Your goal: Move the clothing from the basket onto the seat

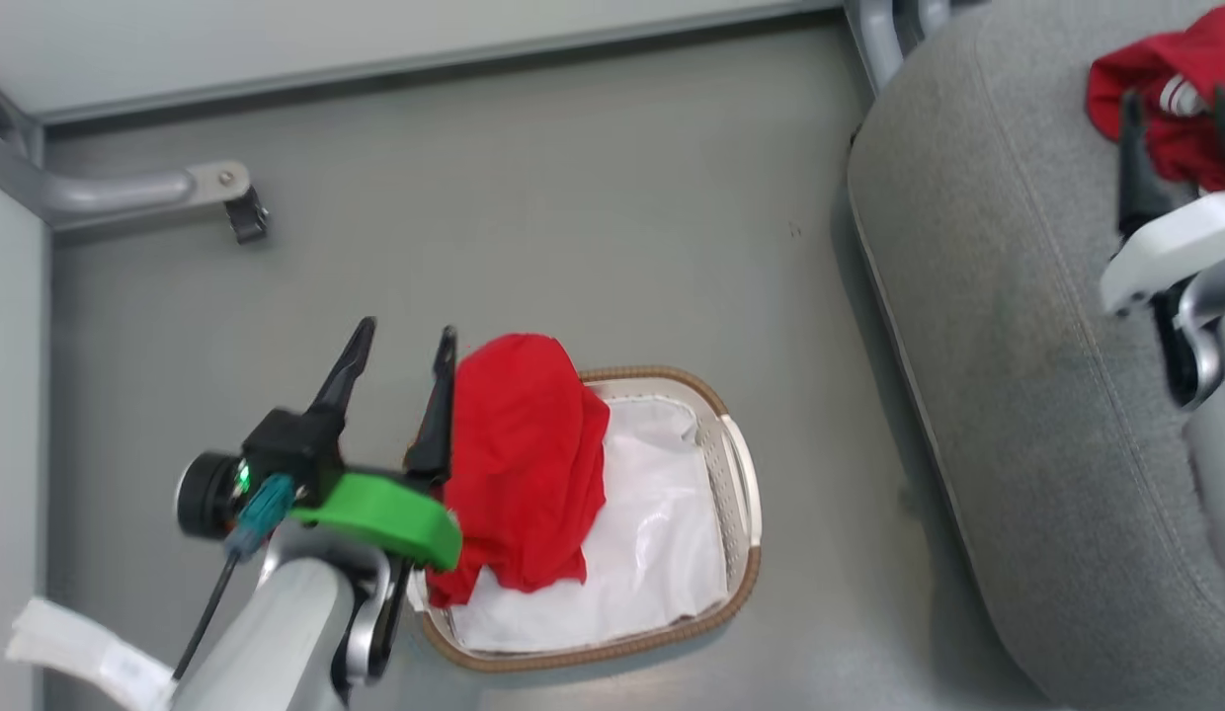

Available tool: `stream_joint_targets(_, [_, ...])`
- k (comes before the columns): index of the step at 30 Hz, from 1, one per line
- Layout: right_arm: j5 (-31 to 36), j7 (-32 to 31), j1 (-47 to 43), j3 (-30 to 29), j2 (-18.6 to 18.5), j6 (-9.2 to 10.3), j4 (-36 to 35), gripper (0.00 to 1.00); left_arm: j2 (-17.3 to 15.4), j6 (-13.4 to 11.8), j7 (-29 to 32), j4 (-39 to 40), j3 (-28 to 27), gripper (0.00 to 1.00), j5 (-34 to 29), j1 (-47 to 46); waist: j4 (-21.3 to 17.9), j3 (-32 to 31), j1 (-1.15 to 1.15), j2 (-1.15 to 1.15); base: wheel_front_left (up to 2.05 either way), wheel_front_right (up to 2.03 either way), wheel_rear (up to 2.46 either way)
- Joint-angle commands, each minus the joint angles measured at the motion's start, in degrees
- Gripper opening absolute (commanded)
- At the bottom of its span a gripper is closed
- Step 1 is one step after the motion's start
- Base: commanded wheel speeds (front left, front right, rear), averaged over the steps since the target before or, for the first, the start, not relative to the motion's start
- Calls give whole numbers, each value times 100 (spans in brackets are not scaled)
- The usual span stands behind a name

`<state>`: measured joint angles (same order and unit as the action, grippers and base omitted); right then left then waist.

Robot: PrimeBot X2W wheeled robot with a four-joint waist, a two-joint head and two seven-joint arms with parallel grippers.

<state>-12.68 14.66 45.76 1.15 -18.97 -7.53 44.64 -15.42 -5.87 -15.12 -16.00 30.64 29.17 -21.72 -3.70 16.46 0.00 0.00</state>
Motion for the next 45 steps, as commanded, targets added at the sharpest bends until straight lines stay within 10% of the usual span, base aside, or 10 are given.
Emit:
stream_joint_targets(1, [-34,37,-297,48,93,8,-59,100,-27,-25,-4,41,-142,100,-23,259,308,-563,0,0,0,0,0])
stream_joint_targets(17, [504,60,-3081,-170,1510,8,-2402,100,503,57,-4,461,-1592,100,-344,2172,496,-1257,0,0,0,0,0])
stream_joint_targets(45, [136,61,-4166,290,1598,8,-2799,100,1017,720,-5,112,-2231,100,-1001,2613,575,-1715,0,0,0,0,0])
